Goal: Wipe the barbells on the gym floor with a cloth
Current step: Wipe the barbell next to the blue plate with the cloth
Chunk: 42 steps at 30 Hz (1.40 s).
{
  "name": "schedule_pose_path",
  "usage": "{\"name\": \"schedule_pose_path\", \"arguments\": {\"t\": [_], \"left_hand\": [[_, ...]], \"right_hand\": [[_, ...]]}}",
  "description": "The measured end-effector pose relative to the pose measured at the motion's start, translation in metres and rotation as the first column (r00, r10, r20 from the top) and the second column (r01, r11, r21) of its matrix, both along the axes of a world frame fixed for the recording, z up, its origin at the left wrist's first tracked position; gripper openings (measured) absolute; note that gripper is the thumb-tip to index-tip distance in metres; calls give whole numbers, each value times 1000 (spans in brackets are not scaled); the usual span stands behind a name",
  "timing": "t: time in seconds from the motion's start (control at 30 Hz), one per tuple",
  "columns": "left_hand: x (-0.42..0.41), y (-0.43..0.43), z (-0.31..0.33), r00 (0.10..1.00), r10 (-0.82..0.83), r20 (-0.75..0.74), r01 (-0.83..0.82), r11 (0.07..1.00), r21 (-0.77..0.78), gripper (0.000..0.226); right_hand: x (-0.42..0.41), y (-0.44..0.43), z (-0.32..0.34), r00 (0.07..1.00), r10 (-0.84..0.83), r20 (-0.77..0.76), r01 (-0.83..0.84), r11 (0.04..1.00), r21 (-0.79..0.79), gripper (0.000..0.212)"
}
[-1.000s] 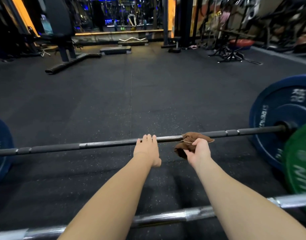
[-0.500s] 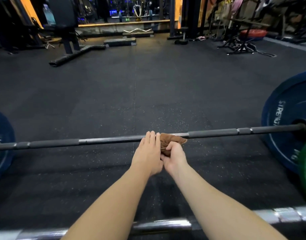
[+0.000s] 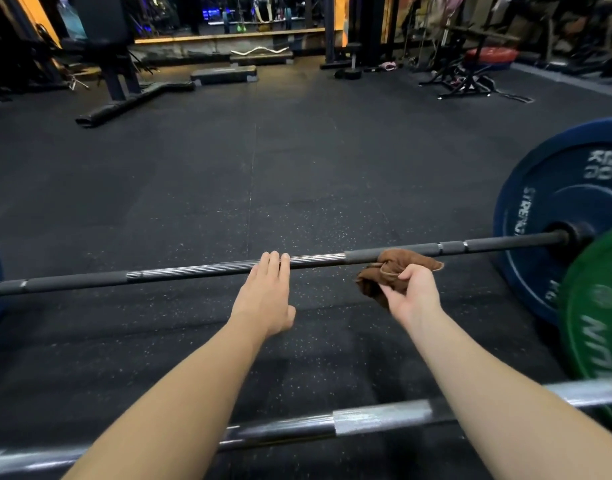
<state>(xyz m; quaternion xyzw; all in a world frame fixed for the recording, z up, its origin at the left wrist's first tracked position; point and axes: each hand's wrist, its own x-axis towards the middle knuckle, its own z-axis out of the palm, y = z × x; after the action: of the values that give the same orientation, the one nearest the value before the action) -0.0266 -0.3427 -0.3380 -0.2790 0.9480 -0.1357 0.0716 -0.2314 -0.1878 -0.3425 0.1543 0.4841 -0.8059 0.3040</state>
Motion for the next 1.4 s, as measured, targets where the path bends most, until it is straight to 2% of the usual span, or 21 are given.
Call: {"name": "schedule_pose_path", "arguments": {"t": [0.07, 0.13, 0.2, 0.33, 0.4, 0.5, 0.6, 0.83, 0.9, 0.97, 1.13, 1.3, 1.4], "left_hand": [[-1, 1, -1, 1000, 3, -20, -3, 1000, -6, 91], [0, 2, -3, 998, 4, -58, -4, 1000, 1, 90], [2, 2, -8, 995, -4, -103, 4, 1000, -2, 88], [5, 2, -20, 985, -19, -171, 14, 999, -35, 89], [5, 2, -24, 980, -21, -196, 10, 998, -56, 90], [5, 2, -25, 985, -17, -169, 6, 998, -69, 92], [4, 5, -22, 990, -6, -144, -6, 997, -82, 93], [3, 8, -21, 994, 16, -112, -25, 997, -75, 96], [3, 7, -20, 995, 15, -103, -23, 997, -69, 96], [4, 6, -20, 996, 14, -90, -21, 997, -72, 97], [4, 7, -20, 996, 12, -89, -19, 997, -77, 98], [4, 6, -18, 996, 9, -92, -17, 996, -83, 96], [-1, 2, -12, 996, -10, -84, 1, 995, -104, 91]], "right_hand": [[-13, 11, 1, 1000, -24, -15, 24, 1000, 10, 86], [-22, 15, -1, 999, -33, -30, 34, 999, 32, 97], [-23, 14, -5, 998, -46, -49, 48, 998, 42, 97], [2, -2, -5, 999, 11, -42, -11, 1000, 0, 84], [15, -14, -7, 998, 58, -35, -59, 998, -15, 89], [28, -28, -13, 992, 122, -28, -123, 992, -33, 106], [25, -28, -16, 990, 141, -23, -142, 989, -50, 107], [-23, 9, -12, 999, -19, -29, 19, 1000, -8, 102], [-36, 22, -10, 996, -86, -38, 87, 996, 1, 96], [-42, 29, -8, 991, -127, -50, 128, 992, 19, 81], [-8, 14, -1, 1000, -25, -19, 25, 1000, 8, 61], [50, -36, -5, 996, 84, 22, -82, 994, -76, 73], [76, -54, -1, 993, 92, 76, -81, 989, -127, 54]]}}
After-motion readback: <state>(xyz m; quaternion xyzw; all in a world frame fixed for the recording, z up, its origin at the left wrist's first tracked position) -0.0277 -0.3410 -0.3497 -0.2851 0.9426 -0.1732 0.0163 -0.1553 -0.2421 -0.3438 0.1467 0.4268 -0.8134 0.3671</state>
